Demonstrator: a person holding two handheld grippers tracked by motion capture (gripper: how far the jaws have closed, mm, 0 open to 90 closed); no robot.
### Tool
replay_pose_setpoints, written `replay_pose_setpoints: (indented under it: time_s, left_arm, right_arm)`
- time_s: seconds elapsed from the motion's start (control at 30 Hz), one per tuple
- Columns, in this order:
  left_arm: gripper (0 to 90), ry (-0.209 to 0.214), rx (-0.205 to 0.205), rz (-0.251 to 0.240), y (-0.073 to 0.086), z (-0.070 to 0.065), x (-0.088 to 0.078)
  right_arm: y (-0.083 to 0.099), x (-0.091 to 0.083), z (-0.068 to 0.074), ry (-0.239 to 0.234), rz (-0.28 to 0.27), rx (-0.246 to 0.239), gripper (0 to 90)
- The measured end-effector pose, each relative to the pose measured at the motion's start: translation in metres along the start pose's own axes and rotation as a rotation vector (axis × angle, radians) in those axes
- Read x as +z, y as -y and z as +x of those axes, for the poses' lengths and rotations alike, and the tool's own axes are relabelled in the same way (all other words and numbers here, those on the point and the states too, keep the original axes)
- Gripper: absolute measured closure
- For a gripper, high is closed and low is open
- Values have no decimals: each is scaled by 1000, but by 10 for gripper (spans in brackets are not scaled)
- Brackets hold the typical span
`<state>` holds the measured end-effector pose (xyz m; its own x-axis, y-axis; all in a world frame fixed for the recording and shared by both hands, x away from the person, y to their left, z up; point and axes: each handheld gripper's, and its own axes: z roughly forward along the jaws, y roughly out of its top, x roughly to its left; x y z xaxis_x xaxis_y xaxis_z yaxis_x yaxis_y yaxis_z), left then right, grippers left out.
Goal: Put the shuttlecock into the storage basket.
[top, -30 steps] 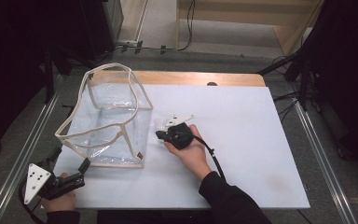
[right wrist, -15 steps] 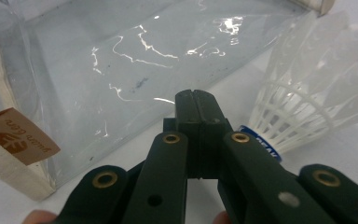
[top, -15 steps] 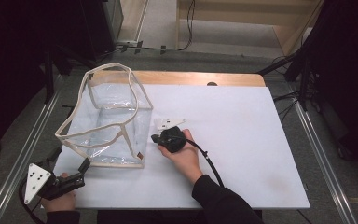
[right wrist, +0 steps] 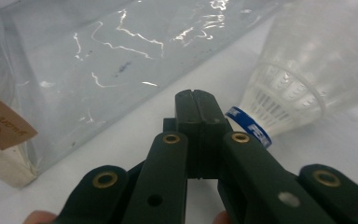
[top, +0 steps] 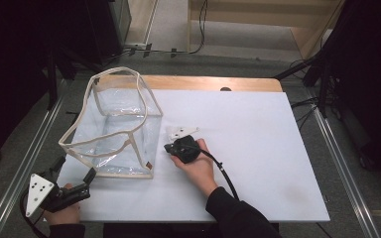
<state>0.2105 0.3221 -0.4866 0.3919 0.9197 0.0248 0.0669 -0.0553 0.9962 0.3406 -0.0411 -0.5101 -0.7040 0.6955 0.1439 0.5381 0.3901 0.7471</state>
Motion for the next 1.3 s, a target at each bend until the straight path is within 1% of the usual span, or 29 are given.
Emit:
replay_pose_setpoints:
  time_s: [0.37, 0.4, 0.43, 0.63, 0.83, 0.97, 1.03, 1.3]
  left_arm:
    - [0, 1, 2, 1, 0, 0, 0]
    - [0, 1, 2, 1, 0, 0, 0]
    - [0, 1, 2, 1, 0, 0, 0]
    - [0, 1, 2, 2, 0, 0, 0]
    - [0, 1, 2, 2, 0, 0, 0]
    - [0, 2, 4, 2, 0, 0, 0]
    - [0, 1, 5, 3, 0, 0, 0]
    - [0, 0, 5, 4, 0, -1, 0]
  right_arm:
    - [8, -13, -14, 24, 10, 8, 882]
    - [9, -14, -14, 27, 13, 13, 882]
    - [10, -15, -16, 26, 10, 7, 881]
    - [16, -21, -18, 36, 16, 7, 881]
    - [22, -28, -24, 41, 15, 26, 881]
    - [25, -33, -28, 52, 15, 28, 882]
    - [27, -36, -30, 57, 15, 42, 881]
    - [36, -47, -40, 78, 13, 55, 881]
